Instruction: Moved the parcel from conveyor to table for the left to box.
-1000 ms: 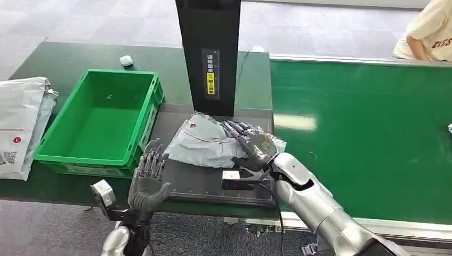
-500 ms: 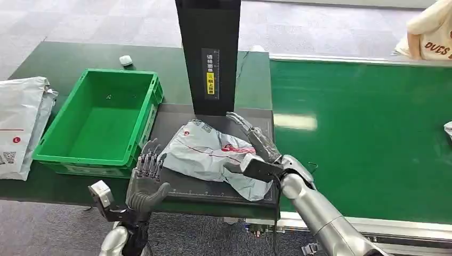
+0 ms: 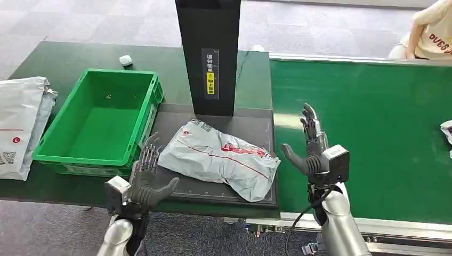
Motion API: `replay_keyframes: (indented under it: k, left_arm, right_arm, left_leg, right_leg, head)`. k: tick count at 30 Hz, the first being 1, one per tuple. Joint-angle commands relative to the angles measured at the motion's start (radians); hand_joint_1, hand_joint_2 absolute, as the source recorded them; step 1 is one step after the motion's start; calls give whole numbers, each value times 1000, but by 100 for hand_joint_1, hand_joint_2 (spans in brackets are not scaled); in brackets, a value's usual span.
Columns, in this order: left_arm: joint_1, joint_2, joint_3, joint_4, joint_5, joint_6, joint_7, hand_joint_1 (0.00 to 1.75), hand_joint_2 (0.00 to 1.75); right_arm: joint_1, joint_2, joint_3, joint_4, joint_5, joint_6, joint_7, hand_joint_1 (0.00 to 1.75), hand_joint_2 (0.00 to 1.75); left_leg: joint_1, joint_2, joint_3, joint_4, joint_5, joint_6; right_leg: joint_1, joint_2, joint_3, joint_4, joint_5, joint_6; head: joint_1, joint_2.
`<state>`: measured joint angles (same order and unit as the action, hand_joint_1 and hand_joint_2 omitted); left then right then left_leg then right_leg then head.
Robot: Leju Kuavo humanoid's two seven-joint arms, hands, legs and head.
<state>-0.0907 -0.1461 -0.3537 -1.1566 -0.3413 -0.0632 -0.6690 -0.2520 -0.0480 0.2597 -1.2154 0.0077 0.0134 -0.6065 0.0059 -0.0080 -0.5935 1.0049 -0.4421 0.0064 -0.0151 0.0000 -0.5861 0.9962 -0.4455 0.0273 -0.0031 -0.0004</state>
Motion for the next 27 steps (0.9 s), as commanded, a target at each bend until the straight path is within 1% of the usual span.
replay_keyframes:
  k: [1, 2, 4, 5, 6, 7, 8, 10, 11, 12, 13, 14, 15, 16, 17, 18, 19, 20, 21, 22, 24, 25, 26, 27]
  left_arm:
    - [-376, -15, -248, 413, -524, 206, 240, 0, 175]
    - [-410, -22, -279, 457, -588, 222, 272, 0, 175]
    - [-494, -67, -324, 588, -687, 208, 344, 0, 175]
    - [-506, -77, -323, 603, -692, 202, 349, 0, 175]
    - [-541, -93, -354, 674, -729, 149, 387, 0, 175]
    - [-565, -108, -377, 730, -762, 118, 420, 0, 175]
    - [-564, -108, -377, 733, -763, 121, 421, 0, 175]
    - [-592, -122, -417, 819, -816, 11, 511, 0, 175]
    - [-586, -120, -417, 820, -816, 13, 509, 0, 175]
    - [-595, -124, -426, 851, -836, -39, 576, 0, 175]
    - [-599, -124, -443, 863, -858, -68, 619, 0, 175]
    - [-597, -123, -437, 863, -857, -70, 632, 0, 175]
    - [-602, -125, -426, 880, -856, -115, 679, 0, 175]
    - [-604, -117, -433, 879, -867, -155, 693, 0, 175]
    - [-604, -115, -432, 877, -868, -156, 691, 0, 175]
    - [-602, -112, -403, 875, -843, -160, 688, 3, 175]
    - [-602, -105, -394, 863, -840, -141, 683, 56, 175]
    - [-603, -103, -392, 862, -839, -139, 682, 56, 175]
    - [-603, -101, -388, 857, -839, -126, 680, 175, 175]
    - [-601, -97, -372, 842, -832, -94, 665, 175, 175]
    - [-603, -95, -364, 837, -828, -83, 661, 175, 175]
    - [-596, -92, -345, 818, -821, -21, 647, 175, 175]
    - [-596, -92, -340, 815, -820, -9, 642, 175, 175]
    - [-585, -89, -313, 789, -802, 59, 615, 175, 175]
  right_arm:
    - [94, 93, -149, -44, 42, 64, 51, 0, 175]
    - [98, 96, -148, -46, 50, 66, 54, 0, 175]
    - [118, 110, -159, -64, 68, 73, 69, 0, 175]
    - [126, 113, -161, -71, 71, 73, 69, 0, 175]
    - [143, 119, -168, -89, 81, 70, 73, 0, 175]
    - [166, 130, -180, -108, 89, 73, 76, 0, 175]
    - [170, 131, -180, -110, 90, 74, 76, 0, 175]
    - [190, 145, -200, -130, 100, 78, 78, 0, 175]
    - [190, 146, -200, -130, 101, 78, 78, 0, 175]
    - [193, 155, -215, -132, 108, 81, 78, 0, 175]
    - [195, 159, -224, -135, 111, 80, 79, 0, 175]
    - [197, 160, -230, -135, 116, 81, 79, 0, 175]
    - [197, 165, -240, -132, 119, 81, 81, 0, 175]
    - [189, 165, -249, -118, 121, 81, 81, 0, 175]
    - [186, 164, -251, -113, 121, 82, 81, 0, 175]
    - [180, 163, -253, -103, 122, 82, 81, 0, 175]
    - [180, 161, -258, -97, 120, 82, 80, 0, 175]
    - [181, 160, -259, -97, 119, 82, 79, 0, 175]
    - [185, 161, -262, -100, 115, 82, 77, 0, 175]
    - [198, 160, -265, -112, 113, 83, 75, 0, 175]
    - [206, 161, -265, -113, 112, 84, 74, 0, 175]
    - [217, 161, -264, -127, 112, 85, 75, 0, 175]
    - [220, 161, -264, -129, 112, 85, 75, 0, 175]
    - [229, 162, -263, -139, 112, 86, 75, 0, 175]
  left_leg:
    - [0, -5, 1, -1, 2, -1]
    - [1, -7, 1, -1, 3, -1]
    - [0, -6, 2, -2, 3, -1]
    - [1, -6, 1, -1, 3, -1]
    - [0, -4, 1, -1, 2, 0]
    - [0, -5, 2, -1, 2, 0]
    - [0, -6, 2, 0, 2, 0]
    - [0, -3, 4, -1, 2, 0]
    - [0, -3, 3, -1, 2, 0]
    - [0, -2, 4, -2, 1, 0]
    - [0, -1, 3, -1, 1, 0]
    - [0, -1, 5, -2, 1, -1]
    - [0, 0, 4, -2, 1, -1]
    - [0, 0, 3, -1, 1, 0]
    - [0, 0, 5, -3, 1, -1]
    - [0, 1, 5, -2, 1, 0]
    - [0, 3, 8, -4, 2, -1]
    - [-1, 3, 10, -4, 1, 0]
    - [-1, 3, 12, -3, 0, -1]
    - [-1, 3, 13, -4, 0, 0]
    - [0, 2, 14, -4, 1, -1]
    - [0, 2, 14, -4, 1, 0]
    - [0, 2, 14, -3, 0, 0]
    - [0, 3, 14, -4, 1, -1]
  right_leg:
    - [0, -5, 3, -1, 0, -1]
    - [1, -8, 4, -1, 0, -2]
    - [0, -7, 4, -1, 0, -2]
    - [1, -7, 4, -1, 1, -1]
    - [0, -5, 3, -1, 1, -1]
    - [1, -6, 4, -1, 0, -1]
    - [0, -6, 5, -1, 0, -1]
    - [0, -3, 5, -2, 0, -1]
    - [0, -3, 4, -1, 0, -1]
    - [0, -3, 5, -2, 0, -2]
    - [0, -2, 4, -1, 0, -1]
    - [0, -2, 6, -2, 0, -2]
    - [0, -1, 5, -2, 0, -1]
    - [0, -1, 4, -1, 1, -1]
    - [0, -1, 6, -2, 1, -1]
    - [0, 0, 6, -2, 1, -1]
    - [0, 2, 8, -3, 2, -1]
    - [0, 2, 10, -3, 1, -1]
    - [-1, 2, 12, -2, 1, -1]
    - [0, 2, 13, -3, 1, -2]
    - [0, 1, 13, -3, 2, -2]
    - [0, 1, 13, -2, 1, -2]
    - [0, 2, 13, -2, 1, -2]
    - [0, 2, 13, -3, 1, -2]
  head:
    - [0, 0]
    - [0, 0]
    - [0, 0]
    - [0, 0]
    - [0, 0]
    - [0, 0]
    - [0, 0]
    - [0, 0]
    - [0, 0]
    - [0, 0]
    - [0, 0]
    - [0, 0]
    - [-1, 0]
    - [0, 0]
    - [0, 0]
    - [0, 0]
    - [0, 0]
    - [0, 0]
    - [0, 0]
    - [0, 0]
    - [0, 0]
    - [0, 0]
    - [0, 0]
    - [0, 0]
